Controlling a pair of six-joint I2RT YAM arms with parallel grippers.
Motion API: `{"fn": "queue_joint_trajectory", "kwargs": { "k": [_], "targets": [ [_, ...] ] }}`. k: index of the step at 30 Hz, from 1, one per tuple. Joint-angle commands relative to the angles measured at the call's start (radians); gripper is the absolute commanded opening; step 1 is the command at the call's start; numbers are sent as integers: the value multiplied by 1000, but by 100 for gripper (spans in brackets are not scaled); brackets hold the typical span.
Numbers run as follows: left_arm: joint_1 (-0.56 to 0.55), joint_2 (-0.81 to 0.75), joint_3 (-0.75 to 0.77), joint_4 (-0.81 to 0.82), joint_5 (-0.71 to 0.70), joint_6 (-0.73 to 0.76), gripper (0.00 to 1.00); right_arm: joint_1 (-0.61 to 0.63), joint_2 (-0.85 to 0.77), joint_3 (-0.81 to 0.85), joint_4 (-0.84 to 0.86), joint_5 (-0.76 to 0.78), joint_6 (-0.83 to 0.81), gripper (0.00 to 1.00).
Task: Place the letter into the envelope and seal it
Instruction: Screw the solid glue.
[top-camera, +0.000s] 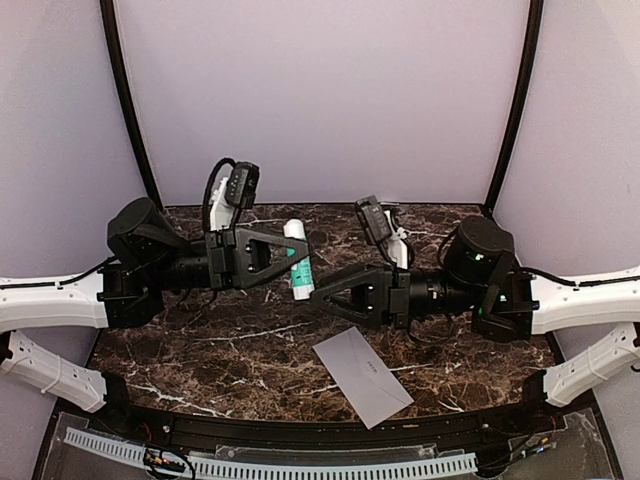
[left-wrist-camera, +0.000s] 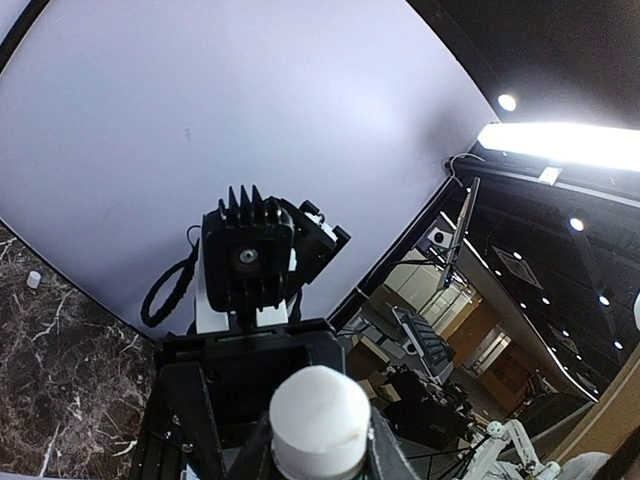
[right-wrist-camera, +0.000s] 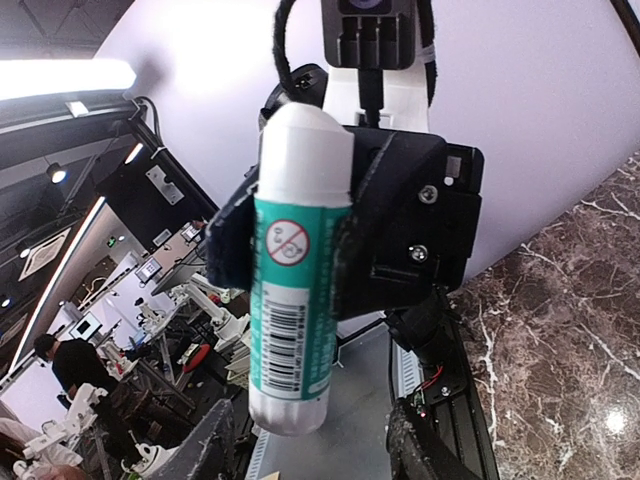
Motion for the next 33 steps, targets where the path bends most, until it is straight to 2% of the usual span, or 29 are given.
{"fn": "queue_joint_trajectory", "kwargs": {
  "k": [1,5,11,27,33],
  "targets": [
    [3,-11,-10,61,21,9,0,13,-5,30,78,-24,2,47],
    [3,-10,-10,63,19,9,0,18,15,38,97,-39,7,43],
    [4,-5,-17,68,17,5,0,29,42,56,114,-41,10,45],
    [3,-4,-22,70,13,-2,0,31,44,41,115,14,15,14],
    [4,-16,-35,36,-17,17,0,30,17,35,41,83,5,8]
  ]
}}
